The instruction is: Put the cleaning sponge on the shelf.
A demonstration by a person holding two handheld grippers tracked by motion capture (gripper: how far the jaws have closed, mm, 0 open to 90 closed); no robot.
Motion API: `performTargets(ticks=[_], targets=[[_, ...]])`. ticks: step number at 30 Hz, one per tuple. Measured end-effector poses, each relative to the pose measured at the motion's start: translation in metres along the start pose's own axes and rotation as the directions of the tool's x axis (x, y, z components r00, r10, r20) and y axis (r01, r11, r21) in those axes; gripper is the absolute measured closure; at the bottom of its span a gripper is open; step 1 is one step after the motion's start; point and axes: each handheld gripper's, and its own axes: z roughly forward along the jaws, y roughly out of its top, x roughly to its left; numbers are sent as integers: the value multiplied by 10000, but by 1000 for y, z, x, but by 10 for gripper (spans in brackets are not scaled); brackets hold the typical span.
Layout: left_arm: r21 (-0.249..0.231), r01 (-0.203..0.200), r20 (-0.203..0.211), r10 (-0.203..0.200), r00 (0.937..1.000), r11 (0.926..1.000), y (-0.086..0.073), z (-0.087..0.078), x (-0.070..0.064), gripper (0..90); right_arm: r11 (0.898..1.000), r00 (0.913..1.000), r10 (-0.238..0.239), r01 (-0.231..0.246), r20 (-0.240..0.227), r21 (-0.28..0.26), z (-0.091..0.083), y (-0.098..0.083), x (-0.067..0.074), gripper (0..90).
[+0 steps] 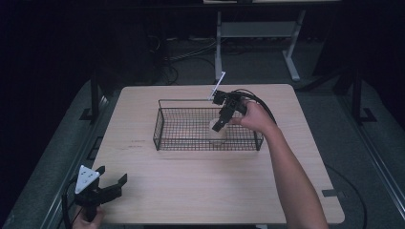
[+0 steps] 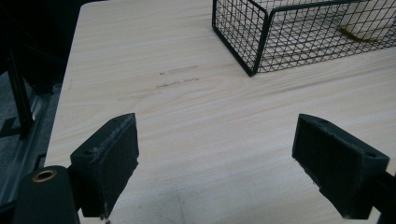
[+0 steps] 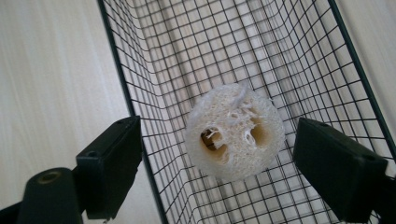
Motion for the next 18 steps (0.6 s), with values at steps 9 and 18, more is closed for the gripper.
performTargets(ticks=[9,18], targets=[[29,-82,65,82,9999,10000,1,2,-3,138,9995,9994,-259,263,246,-155,-17,-4,9,158],[106,-183,19,182,9998,9998,1,2,-4,138,9993,9990,-380,380,240,27,-25,-7,17,156]])
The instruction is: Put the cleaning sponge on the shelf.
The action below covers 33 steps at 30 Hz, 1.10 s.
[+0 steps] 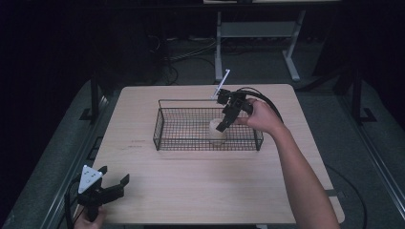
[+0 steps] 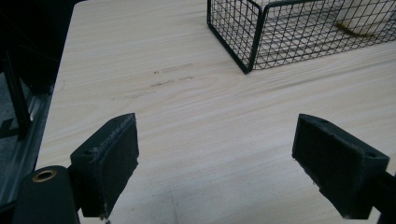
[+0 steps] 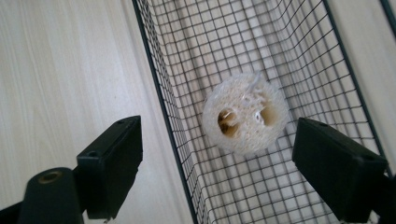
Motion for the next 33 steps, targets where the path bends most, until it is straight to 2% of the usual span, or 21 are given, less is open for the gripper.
performTargets(ticks=[17,23,33], targets=[[-22,-18,-19,18,10000,10000,0,0,-1,138,9995,9995,-315,316,56,-43,-10,-15,16,156],[-1,7,-49,-7,10000,10000,0,-1,0,138,9982,9982,-598,598,85,-89,-12,-22,25,159],[-13,-16,-70,16,10000,10000,0,-1,-1,138,9972,9973,-731,732,86,-156,-15,-32,38,158]])
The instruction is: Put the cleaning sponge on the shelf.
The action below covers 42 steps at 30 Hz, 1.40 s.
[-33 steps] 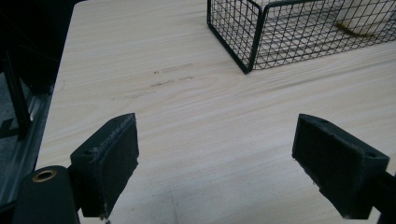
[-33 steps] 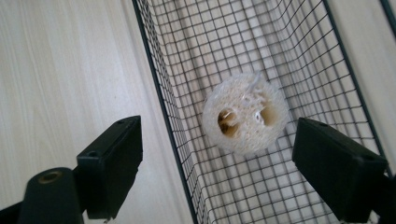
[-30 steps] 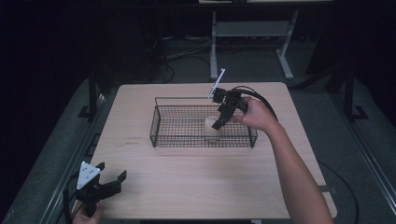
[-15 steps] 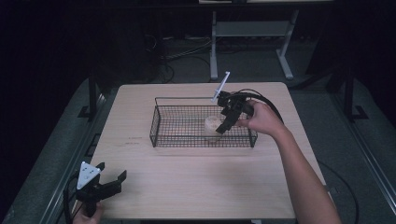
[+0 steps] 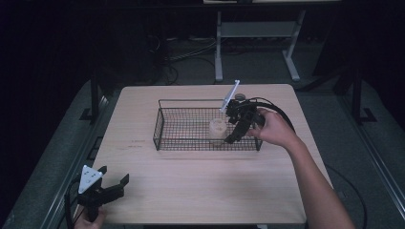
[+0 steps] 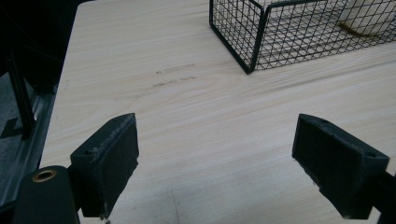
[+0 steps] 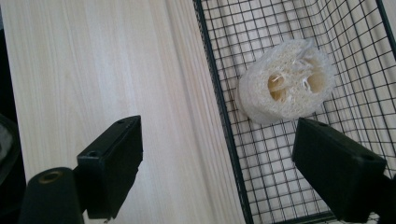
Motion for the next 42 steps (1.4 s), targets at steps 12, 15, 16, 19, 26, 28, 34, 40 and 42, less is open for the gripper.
performTargets(ticks=[12,15,16,19,26,28,34,40,42], targets=[[-14,-14,26,14,10000,10000,0,0,0,138,9999,9998,-76,74,-184,-110,6,-11,13,158],[-4,-8,39,8,10000,10000,0,0,0,138,9998,9997,-90,87,-218,-167,7,-13,16,157],[12,9,37,-9,10000,10000,0,1,0,138,9998,9996,-104,100,-259,-173,8,-13,17,157],[-7,-20,45,20,10000,10000,0,0,0,138,9998,9995,-169,166,-282,-80,12,-13,20,157],[-8,-2,32,2,10000,10000,0,0,0,138,9998,9989,-191,190,-423,-34,22,-18,24,157],[11,25,27,-25,10000,10000,0,0,0,138,9998,9989,-178,179,-429,39,24,-19,25,157],[35,-24,79,24,10000,10000,0,1,0,138,9998,9985,-178,174,-517,-91,28,-24,30,157],[63,-91,132,90,9999,9999,0,2,-2,138,9998,9982,-159,153,-585,-116,35,-32,35,158],[107,-111,115,110,9999,9999,0,2,-2,138,9999,9979,-106,103,-635,-54,37,-35,36,157]])
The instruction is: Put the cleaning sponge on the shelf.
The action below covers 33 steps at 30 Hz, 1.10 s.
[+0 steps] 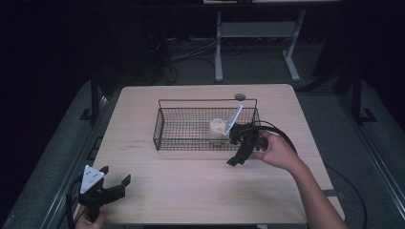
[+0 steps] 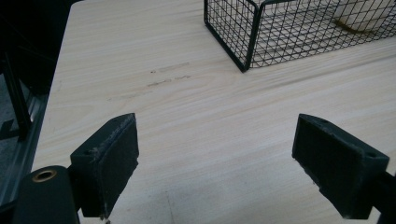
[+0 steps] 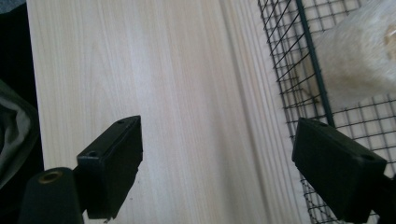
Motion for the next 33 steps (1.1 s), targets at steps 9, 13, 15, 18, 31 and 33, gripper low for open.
performTargets(ticks=[9,13,15,18,31,33], targets=[[-48,79,34,-79,10000,10000,0,0,0,138,9998,9997,179,-180,-140,-92,10,-14,4,157],[-17,35,37,-35,10000,10000,0,0,0,138,9998,9996,180,-182,-203,-83,13,-18,8,157],[-26,13,67,-13,10000,10000,-1,0,0,138,9998,9998,69,-72,-179,-174,13,-20,13,157],[-13,-45,99,46,9999,10000,0,0,-1,138,9997,9998,-51,47,-177,-260,14,-21,17,157],[40,-55,74,55,10000,10000,-1,1,-1,138,9991,9996,176,-185,-231,-379,23,-42,26,157],[50,-57,80,57,10000,10000,-1,1,-1,138,9991,9996,166,-174,-206,-392,24,-46,27,157]])
